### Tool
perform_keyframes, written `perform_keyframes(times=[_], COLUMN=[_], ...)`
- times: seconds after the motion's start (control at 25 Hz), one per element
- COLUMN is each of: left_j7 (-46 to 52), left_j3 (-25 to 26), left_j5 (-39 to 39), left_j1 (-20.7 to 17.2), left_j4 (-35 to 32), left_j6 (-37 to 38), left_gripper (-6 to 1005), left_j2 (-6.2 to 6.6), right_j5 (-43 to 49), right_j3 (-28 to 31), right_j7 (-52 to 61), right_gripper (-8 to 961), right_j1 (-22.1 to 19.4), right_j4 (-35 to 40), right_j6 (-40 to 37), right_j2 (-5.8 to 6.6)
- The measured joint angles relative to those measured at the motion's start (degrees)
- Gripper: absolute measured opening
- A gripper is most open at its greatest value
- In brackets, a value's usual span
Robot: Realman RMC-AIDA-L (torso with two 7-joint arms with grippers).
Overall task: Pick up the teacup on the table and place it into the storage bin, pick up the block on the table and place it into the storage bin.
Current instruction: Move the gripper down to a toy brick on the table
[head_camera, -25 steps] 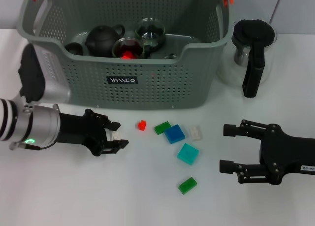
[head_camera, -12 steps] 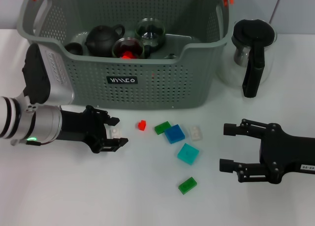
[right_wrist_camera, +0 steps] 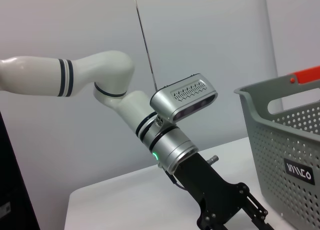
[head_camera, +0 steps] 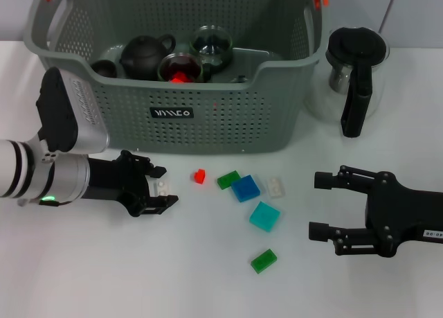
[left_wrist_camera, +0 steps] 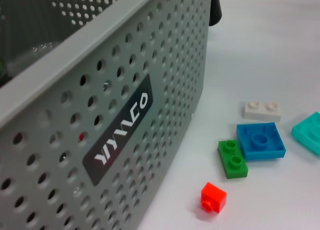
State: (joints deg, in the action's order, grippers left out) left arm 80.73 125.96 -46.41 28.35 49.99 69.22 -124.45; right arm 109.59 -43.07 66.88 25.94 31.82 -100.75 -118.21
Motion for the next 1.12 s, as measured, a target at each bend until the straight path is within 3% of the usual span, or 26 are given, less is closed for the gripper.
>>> perform_keyframes(times=[1.12], left_j7=[2.65], left_j3=[-1.6], left_j5=[0.5], left_j1=[0.03], left_j4=[-0.78], left_j6=[-2.39], left_gripper=[517], left_j2=[0.07], right_j5=[0.1], right_j3=[0.0], right_j7=[0.0], right_gripper=[910], right_j1=[-0.19], right_j4=[0.0], right_j6=[-0.06], right_j2=[0.0])
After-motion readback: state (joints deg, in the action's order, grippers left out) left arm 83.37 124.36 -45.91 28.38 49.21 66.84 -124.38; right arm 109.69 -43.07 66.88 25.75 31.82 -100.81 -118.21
